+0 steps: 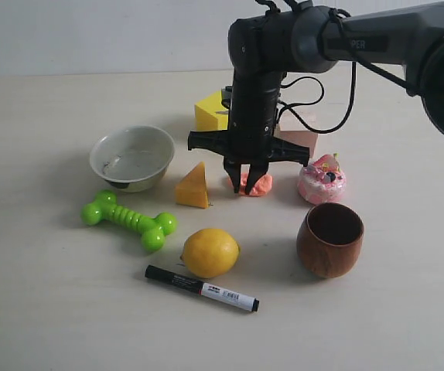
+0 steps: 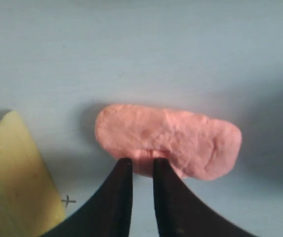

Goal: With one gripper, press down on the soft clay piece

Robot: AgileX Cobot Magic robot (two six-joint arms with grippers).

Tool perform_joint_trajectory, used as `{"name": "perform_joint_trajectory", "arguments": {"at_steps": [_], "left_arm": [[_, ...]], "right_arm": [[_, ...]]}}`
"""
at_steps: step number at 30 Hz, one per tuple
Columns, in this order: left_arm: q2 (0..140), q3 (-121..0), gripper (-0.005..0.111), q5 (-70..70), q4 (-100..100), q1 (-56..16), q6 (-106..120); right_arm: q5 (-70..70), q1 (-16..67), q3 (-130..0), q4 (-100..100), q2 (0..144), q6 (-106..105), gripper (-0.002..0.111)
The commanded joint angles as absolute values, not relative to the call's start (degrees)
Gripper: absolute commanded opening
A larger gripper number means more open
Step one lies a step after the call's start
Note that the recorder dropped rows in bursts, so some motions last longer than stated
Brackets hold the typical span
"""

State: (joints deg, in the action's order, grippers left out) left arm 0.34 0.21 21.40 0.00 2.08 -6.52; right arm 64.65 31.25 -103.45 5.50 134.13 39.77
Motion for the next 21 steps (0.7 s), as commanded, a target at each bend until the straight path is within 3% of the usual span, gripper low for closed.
{"name": "perform_joint_trajectory", "arguments": {"at_steps": [1, 3, 12, 14, 17, 21], "left_arm": [[0.0, 0.0, 0.000, 20.8, -0.5, 1.8, -7.0], [0.0, 0.0, 0.000, 20.8, -0.5, 1.8, -7.0], [0.0, 0.0, 0.000, 20.8, -0.5, 1.8, -7.0], [0.0, 0.0, 0.000, 20.8, -0.5, 1.8, -7.0], [0.0, 0.0, 0.000, 20.8, -0.5, 1.8, -7.0], [0.0, 0.0, 0.000, 20.8, -0.5, 1.8, -7.0]], "right_arm": [[64.7, 31.3, -103.2, 5.8, 133.8, 38.7, 0.026], [64.8, 31.3, -103.2, 5.8, 133.8, 38.7, 0.031], [64.5, 31.3, -103.2, 5.0, 131.5, 38.6, 0.032], [64.6, 31.3, -103.2, 4.0, 130.7, 38.6, 0.025], [64.7, 31.3, -103.2, 1.8, 127.9, 37.1, 0.000], [65.4, 31.3, -103.2, -0.6, 125.3, 35.8, 0.000]]}}
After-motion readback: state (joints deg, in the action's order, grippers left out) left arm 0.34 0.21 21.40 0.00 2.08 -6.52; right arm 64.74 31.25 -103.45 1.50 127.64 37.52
